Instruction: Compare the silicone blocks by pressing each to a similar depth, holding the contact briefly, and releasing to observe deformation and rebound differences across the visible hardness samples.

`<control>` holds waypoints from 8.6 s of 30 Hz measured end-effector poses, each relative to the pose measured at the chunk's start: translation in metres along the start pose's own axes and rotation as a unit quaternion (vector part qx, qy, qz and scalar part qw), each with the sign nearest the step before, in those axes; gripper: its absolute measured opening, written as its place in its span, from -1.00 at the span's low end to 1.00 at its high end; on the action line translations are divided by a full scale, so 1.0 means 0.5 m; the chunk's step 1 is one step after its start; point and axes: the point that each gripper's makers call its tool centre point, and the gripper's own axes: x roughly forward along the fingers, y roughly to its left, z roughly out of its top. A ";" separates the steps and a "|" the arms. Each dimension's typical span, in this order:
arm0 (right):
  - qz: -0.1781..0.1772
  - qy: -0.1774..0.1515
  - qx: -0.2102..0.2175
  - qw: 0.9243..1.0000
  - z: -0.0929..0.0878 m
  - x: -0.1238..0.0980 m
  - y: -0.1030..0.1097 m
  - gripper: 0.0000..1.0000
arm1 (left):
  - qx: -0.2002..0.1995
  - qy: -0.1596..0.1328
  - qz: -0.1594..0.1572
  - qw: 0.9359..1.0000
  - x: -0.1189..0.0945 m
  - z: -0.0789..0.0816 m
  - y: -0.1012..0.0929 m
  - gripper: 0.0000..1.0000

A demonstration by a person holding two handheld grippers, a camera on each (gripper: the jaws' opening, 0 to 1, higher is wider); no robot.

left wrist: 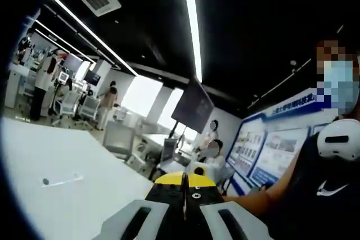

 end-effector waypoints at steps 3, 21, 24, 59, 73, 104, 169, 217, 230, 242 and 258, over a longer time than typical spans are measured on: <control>0.003 0.003 0.004 1.000 -0.002 0.001 0.000 -0.37 | -0.001 -0.002 0.001 1.000 -0.001 0.000 -0.001 -1.00; 0.005 0.039 0.006 0.999 -0.007 -0.003 0.019 -0.58 | -0.004 -0.008 -0.002 1.000 -0.013 0.000 -0.014 -1.00; 0.007 0.048 0.007 0.999 -0.010 -0.001 0.024 -0.64 | 0.005 -0.004 0.003 1.000 -0.015 0.000 -0.015 -1.00; 0.019 0.199 0.028 0.979 -0.100 -0.026 0.034 -0.98 | 0.117 0.122 0.003 0.986 -0.053 -0.106 0.011 -1.00; 0.012 0.201 0.029 0.979 -0.096 -0.024 0.020 -0.99 | 0.097 0.121 0.033 0.987 -0.052 -0.099 0.027 -1.00; 0.008 0.141 0.024 0.990 -0.082 -0.031 0.022 -0.79 | 0.082 0.104 0.026 0.991 -0.024 -0.079 0.008 -1.00; -0.368 0.154 -0.074 0.914 -0.221 -0.399 -0.133 0.93 | 0.008 0.063 0.053 0.997 0.026 -0.103 0.056 -1.00; -0.389 0.176 -0.063 0.902 -0.359 -0.421 -0.168 0.93 | -0.122 0.039 0.123 0.984 0.039 -0.258 0.211 -1.00; -0.385 0.185 -0.054 0.903 -0.382 -0.414 -0.150 0.93 | -0.159 0.097 0.113 0.976 0.066 -0.413 0.259 -1.00; -0.387 0.184 -0.040 0.903 -0.396 -0.413 -0.140 0.93 | -0.238 0.097 0.127 0.958 0.075 -0.513 0.297 -1.00; -0.388 0.180 -0.032 0.903 -0.399 -0.421 -0.138 0.93 | -0.242 0.079 0.220 0.942 0.023 -0.546 0.414 -1.00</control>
